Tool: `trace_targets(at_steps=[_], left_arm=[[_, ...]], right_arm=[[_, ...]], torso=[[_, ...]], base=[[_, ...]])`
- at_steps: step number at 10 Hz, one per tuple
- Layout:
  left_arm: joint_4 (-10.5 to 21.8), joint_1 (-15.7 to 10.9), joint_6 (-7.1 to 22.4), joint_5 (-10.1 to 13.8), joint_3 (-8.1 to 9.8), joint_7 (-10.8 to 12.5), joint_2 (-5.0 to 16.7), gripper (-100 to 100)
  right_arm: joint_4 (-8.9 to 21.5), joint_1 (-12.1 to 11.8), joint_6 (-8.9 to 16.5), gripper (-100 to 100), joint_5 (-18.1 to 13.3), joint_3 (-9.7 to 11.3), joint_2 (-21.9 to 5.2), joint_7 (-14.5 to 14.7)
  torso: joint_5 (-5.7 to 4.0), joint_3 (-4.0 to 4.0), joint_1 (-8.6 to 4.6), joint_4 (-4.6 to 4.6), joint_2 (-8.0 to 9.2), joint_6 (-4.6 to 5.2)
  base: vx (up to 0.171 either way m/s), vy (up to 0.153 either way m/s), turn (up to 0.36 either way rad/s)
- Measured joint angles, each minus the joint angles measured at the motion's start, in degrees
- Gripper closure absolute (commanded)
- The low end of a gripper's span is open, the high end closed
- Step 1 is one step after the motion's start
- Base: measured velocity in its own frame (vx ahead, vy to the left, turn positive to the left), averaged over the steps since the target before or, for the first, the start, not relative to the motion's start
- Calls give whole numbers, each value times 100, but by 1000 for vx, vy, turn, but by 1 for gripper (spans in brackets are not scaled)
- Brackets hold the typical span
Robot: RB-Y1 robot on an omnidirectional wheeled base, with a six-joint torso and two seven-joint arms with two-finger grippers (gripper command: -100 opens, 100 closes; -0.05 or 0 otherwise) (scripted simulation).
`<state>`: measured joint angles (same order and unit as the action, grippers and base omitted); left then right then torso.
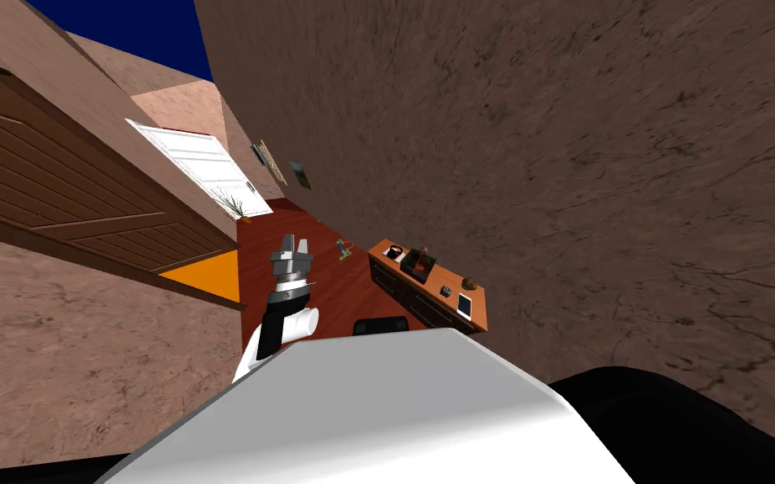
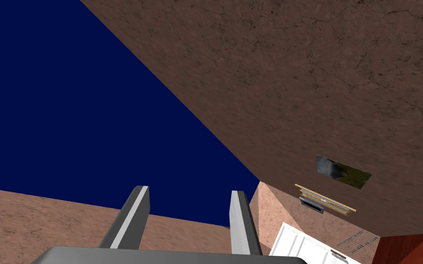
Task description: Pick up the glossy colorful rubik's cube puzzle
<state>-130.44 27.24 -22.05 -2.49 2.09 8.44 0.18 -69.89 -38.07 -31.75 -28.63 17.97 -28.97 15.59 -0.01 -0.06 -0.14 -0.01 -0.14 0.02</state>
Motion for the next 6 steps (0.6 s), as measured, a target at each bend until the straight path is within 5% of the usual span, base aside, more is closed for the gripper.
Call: trace_targets(at_steps=[1,6], left_arm=[[0,1,0,0,1,0,0,0],[0,2,0,0,1,0,0,0]], right_arm=[[154,16,11,-100,-44,35,-60,-6],[887,-75,30,-100,-290,222,-415,-57]], torso=[[-1,-1,-1,-1,-2,5],[-2,-1,-2,-1,0,8]], base=[[23,-8,-27],[49,-21,283]])
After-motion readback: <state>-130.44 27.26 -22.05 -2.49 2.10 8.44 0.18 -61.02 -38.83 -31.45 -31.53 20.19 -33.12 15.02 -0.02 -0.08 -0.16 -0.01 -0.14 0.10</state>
